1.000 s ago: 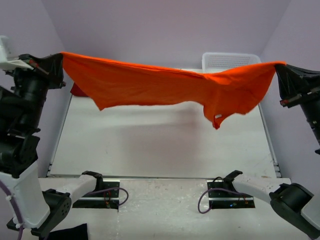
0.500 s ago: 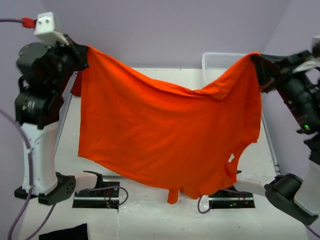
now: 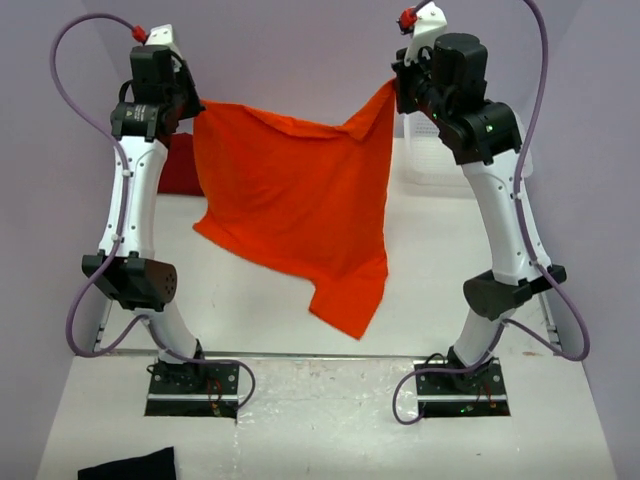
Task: Fold and stack the t-shirts
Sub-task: Flatten out the tshirt
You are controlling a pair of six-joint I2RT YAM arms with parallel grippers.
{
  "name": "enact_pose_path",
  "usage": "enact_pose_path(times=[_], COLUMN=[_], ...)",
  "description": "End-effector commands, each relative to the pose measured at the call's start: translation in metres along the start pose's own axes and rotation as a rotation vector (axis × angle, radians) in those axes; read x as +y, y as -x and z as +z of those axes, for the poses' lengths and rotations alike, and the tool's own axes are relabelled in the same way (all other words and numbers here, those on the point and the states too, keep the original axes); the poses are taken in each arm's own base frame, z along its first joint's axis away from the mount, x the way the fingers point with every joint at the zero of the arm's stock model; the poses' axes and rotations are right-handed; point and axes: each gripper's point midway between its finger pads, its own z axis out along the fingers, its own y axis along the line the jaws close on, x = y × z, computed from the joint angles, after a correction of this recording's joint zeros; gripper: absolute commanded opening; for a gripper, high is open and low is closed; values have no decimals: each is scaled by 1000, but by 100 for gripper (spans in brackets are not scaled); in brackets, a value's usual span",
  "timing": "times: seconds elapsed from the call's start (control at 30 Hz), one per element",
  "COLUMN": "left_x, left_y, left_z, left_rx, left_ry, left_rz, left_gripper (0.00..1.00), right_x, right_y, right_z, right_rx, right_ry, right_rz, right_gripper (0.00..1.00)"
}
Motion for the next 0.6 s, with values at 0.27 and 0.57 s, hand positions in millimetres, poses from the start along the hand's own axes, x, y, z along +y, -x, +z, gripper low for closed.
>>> enact_pose_path(times=[0.27, 0.57], left_x=[-3, -11], left_y=[78, 63], left_z=[-81, -193], left_rx=[-255, -347], left_ry=[-115, -222], left_rz=[-34, -59], left_gripper=[0, 0], right_x=[-28, -28], right_y=[59, 65], right_z=[-74, -191], right_rx=[-205, -312], right_ry=[-68, -49], right_rz=[7, 47], right_gripper=[0, 0])
